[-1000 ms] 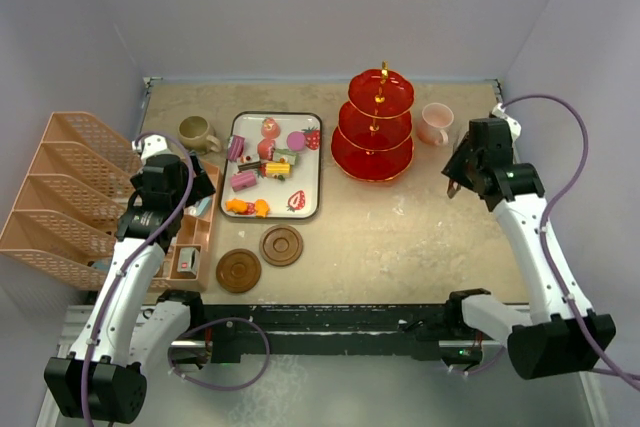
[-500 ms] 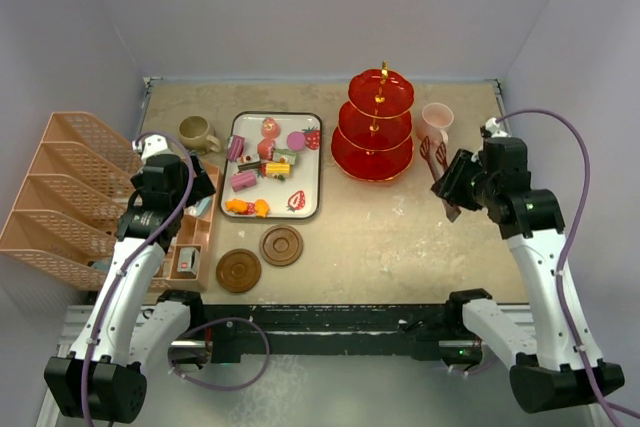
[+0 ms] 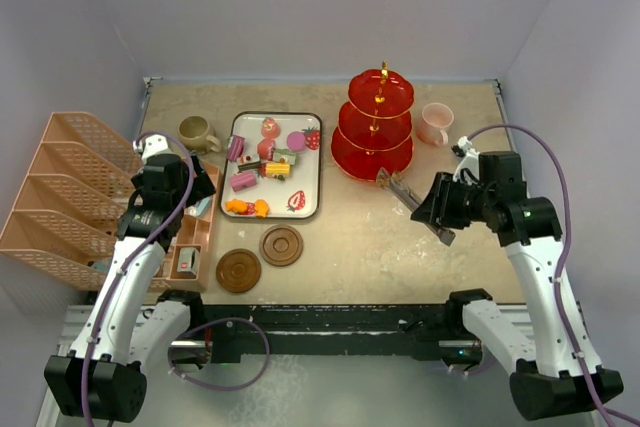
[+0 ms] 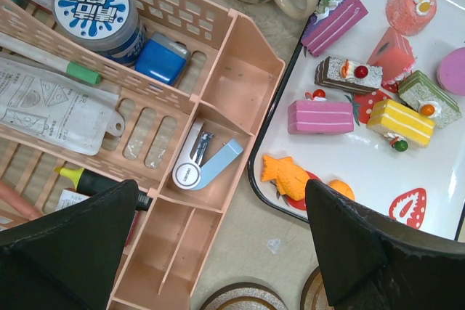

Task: Serve the afternoon tea
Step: Pick up the clamp from the center of the board, then pick up the desert from the tray.

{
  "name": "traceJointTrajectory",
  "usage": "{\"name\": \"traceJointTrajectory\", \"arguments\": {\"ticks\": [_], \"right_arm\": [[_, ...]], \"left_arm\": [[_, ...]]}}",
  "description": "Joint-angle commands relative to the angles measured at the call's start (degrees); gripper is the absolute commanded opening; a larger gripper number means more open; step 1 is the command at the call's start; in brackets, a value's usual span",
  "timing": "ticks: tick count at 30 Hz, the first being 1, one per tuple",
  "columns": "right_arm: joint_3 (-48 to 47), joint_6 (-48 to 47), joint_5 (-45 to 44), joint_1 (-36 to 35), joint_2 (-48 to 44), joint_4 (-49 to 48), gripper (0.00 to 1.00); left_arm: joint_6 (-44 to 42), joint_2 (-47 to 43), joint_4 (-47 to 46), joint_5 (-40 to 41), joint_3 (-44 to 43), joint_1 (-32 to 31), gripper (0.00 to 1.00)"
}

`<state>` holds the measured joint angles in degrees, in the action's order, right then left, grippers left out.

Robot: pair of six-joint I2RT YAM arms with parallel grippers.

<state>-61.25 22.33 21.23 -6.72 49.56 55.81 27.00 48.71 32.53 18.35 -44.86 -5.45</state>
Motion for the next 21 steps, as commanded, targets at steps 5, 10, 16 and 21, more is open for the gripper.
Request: {"name": "traceJointTrajectory", "arguments": {"ticks": [5,10,16,21], "right_arm": [[-3.63,-5.66,6.91,-1.38,1.82,-1.98,0.42],[-4.59,-5.76,6.11,-3.34,2.95,-2.72,0.41],[-6.03,-2.12,3.38,-8.47,5.01,-5.94,0.40],[-7.30,1.97,0.82,-14.22,6.90,-9.71,0.39]], "left_arm": [[0.53,-0.11,-0.96,0.18,-2.29,-0.44,0.94],[0.68,-0.16,-0.87,0.63,-2.29,-0.44,0.94],[0.68,0.13,-0.96,0.72,-2.26,-0.44,0.94],[0.77,0.22,-0.81,0.87,-2.33,-0.46,0.94]]}}
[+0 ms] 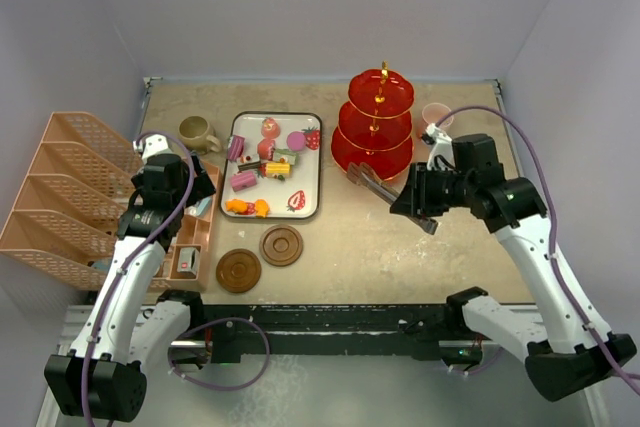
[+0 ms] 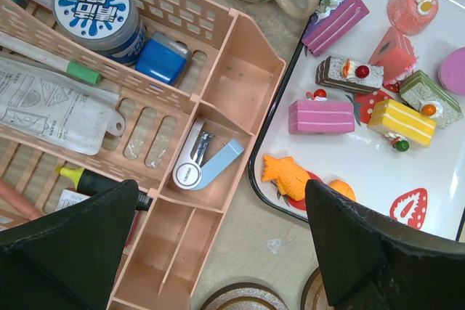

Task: Serve the afternoon tea
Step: Pick up the desert from the tray.

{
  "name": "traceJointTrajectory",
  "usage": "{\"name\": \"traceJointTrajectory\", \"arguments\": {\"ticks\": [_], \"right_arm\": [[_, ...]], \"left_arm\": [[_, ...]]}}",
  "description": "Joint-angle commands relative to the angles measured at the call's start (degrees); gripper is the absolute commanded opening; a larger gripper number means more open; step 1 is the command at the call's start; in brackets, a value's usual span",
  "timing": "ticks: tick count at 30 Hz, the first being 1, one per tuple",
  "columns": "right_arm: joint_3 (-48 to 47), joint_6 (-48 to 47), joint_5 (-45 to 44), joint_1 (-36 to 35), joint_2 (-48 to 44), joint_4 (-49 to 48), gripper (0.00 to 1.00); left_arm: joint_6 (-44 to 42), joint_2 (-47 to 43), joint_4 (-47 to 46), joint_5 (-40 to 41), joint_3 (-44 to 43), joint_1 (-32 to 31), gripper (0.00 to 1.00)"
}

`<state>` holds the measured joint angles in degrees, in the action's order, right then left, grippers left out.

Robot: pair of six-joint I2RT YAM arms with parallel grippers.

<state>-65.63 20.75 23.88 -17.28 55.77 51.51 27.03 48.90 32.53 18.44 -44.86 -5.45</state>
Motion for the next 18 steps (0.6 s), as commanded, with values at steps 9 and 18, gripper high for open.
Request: {"name": "traceJointTrajectory", "arguments": {"ticks": [9,18], "right_arm": [[-5.38,13.04,-15.12,-21.57,7.17,-11.57,0.39],[-13.70,15.96,-29.23,-27.99,20.03,-14.92,0.41]], "left_arm": [[0.81,0.08,-0.64,1.23,-2.39,-0.52,0.94],[0.88,0.13,-0.48,1.88,-2.42,-1.15,0.94]]}}
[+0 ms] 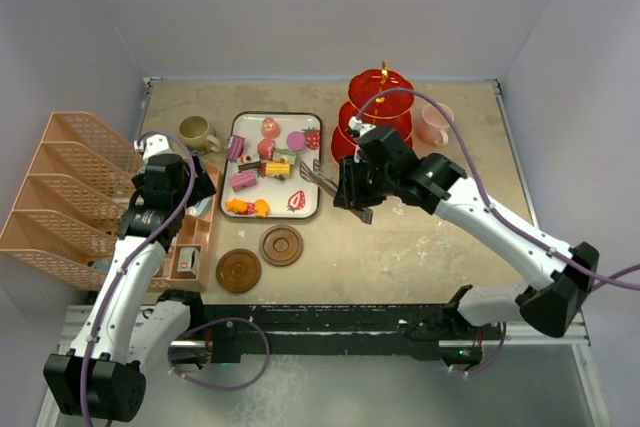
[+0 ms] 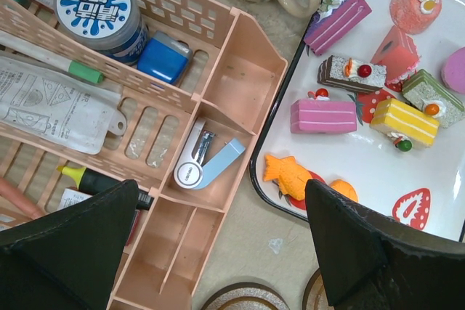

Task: Serve the afternoon tea
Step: Pick up the desert from the tray.

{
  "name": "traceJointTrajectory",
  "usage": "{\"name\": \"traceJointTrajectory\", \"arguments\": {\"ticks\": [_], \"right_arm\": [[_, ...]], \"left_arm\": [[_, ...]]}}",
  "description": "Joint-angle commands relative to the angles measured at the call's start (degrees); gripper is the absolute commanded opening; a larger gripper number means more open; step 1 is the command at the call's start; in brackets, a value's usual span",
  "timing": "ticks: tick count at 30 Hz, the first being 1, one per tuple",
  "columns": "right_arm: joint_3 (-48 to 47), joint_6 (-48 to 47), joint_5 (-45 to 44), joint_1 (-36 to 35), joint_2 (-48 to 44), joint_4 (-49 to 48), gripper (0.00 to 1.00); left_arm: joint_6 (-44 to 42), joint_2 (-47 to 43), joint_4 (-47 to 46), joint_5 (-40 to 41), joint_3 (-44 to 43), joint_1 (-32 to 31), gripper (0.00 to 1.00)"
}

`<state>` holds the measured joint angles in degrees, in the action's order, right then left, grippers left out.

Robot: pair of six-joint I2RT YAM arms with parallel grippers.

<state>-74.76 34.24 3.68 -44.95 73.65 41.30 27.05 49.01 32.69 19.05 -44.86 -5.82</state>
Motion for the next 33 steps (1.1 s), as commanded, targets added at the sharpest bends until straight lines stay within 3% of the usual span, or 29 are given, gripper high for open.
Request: {"name": "traceJointTrajectory", "arguments": {"ticks": [1,9,33], "right_arm": [[-4.94,2.66,-9.54,-0.33,3.09,-5.72,0.41],[-6.23,4.28,-8.51,-0.14,10.44,-12.65,0.42],[-15.38,2.44,-8.70,4.36,26.15,-15.37,0.43]], "left_arm": [[0.90,0.10,-0.61,1.33,-2.37,-0.91,0.94],[1.05,0.15,-0.35,2.15,-2.50,-1.99,0.94],[0.98,1.06,-0.42,1.92,-2.55,-2.18,0.94]]}}
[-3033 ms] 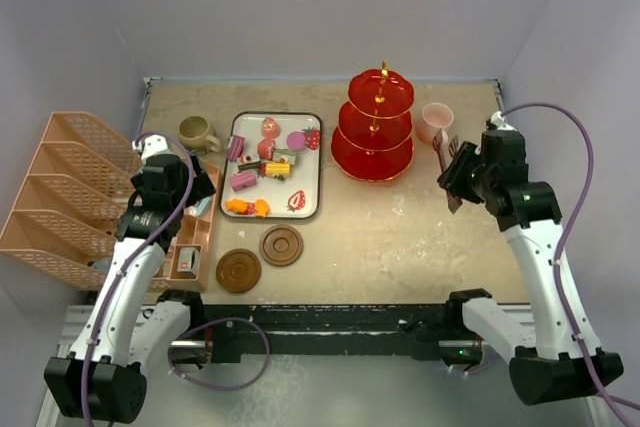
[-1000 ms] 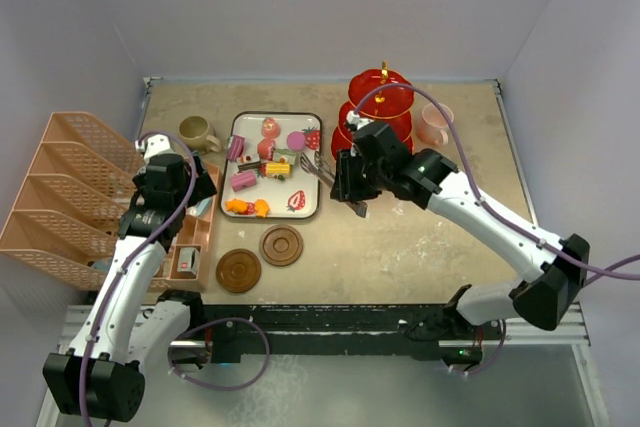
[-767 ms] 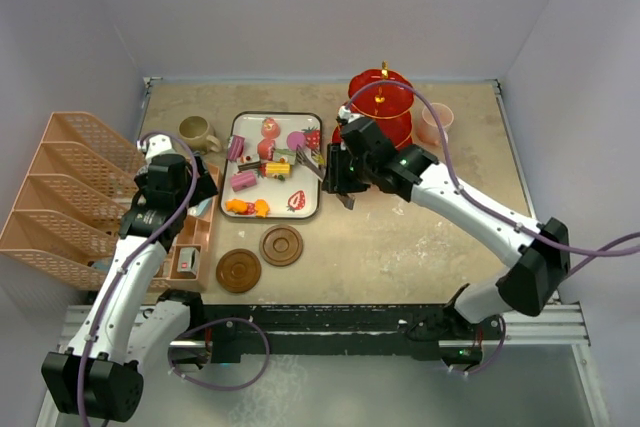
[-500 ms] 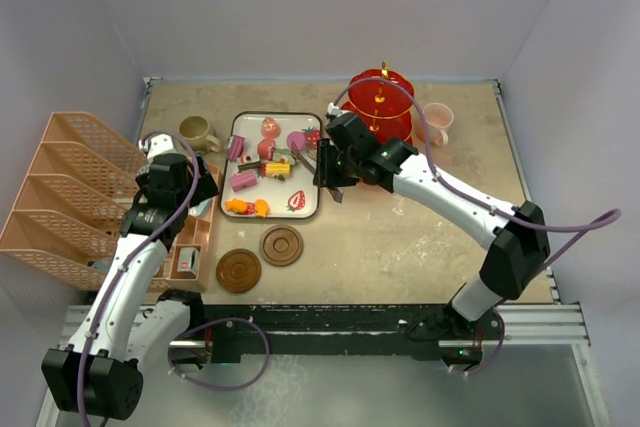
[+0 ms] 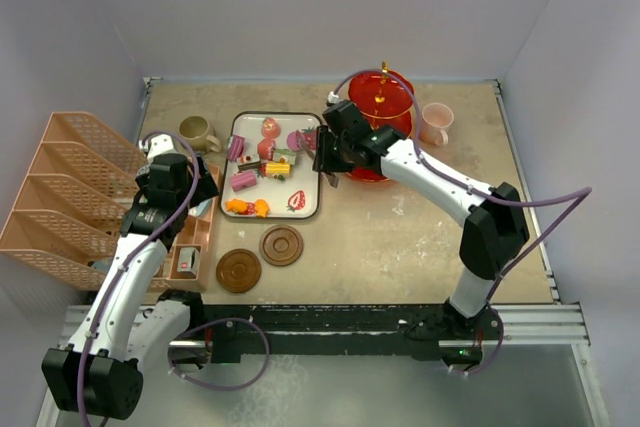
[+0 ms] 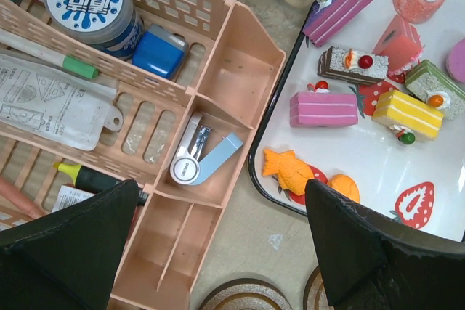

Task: Serve the afternoon tea
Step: Pick up the desert from the tray.

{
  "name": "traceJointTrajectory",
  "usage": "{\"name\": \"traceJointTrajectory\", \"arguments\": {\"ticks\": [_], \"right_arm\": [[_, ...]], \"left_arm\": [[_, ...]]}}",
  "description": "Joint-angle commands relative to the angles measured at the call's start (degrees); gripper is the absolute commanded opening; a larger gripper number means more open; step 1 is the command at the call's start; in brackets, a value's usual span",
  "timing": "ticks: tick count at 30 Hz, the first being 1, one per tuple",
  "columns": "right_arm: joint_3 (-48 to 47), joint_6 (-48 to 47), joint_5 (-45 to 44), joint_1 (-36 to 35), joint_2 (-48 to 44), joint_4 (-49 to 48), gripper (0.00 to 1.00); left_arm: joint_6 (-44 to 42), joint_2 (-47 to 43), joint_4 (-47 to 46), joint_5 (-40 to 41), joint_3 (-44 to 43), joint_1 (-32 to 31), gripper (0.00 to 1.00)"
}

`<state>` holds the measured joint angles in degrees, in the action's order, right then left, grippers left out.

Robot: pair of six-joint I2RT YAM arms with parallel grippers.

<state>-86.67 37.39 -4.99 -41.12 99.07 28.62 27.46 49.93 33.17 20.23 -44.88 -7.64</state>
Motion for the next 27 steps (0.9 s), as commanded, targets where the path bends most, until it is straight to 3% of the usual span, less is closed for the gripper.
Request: {"name": "traceJointTrajectory", "arguments": {"ticks": [1,27], "right_arm": [[-3.53,-0.69,0.21,0.70,1.11,-3.01,0.43],[-2.27,-2.04,7.51,3.64,6.48,-7.50,0.43]], "left_arm": [[0.56,0.10,-0.85,0.71,-2.54,-0.36,0.94],[0.57,0.38,-0.76,0.88,-2.53,-0.36,0.94]]}}
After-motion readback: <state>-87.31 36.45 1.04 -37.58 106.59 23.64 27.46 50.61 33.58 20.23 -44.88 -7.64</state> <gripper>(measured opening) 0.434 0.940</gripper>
